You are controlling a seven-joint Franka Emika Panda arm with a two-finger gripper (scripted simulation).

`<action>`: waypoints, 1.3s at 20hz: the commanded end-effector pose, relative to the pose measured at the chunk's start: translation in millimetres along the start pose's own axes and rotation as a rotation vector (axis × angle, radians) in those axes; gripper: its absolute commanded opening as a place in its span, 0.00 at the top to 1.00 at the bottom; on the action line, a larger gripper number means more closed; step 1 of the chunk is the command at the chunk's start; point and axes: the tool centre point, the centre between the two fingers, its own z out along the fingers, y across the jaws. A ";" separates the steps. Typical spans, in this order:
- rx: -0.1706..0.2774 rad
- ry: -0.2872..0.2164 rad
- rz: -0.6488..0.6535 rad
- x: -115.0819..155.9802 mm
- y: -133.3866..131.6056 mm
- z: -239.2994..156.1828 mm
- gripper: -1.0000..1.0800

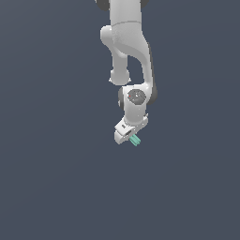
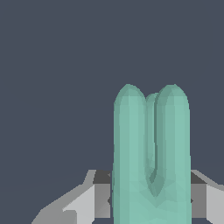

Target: Pick up the object and move it to a goal position.

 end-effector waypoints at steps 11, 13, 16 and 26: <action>0.000 0.001 -0.002 55.1 -40.3 -65.8 1.00; 0.000 0.001 -0.002 66.9 -48.3 -79.4 1.00; 0.000 0.001 -0.002 81.2 -57.7 -95.5 1.00; 0.000 0.001 -0.002 101.3 -68.9 -116.2 1.00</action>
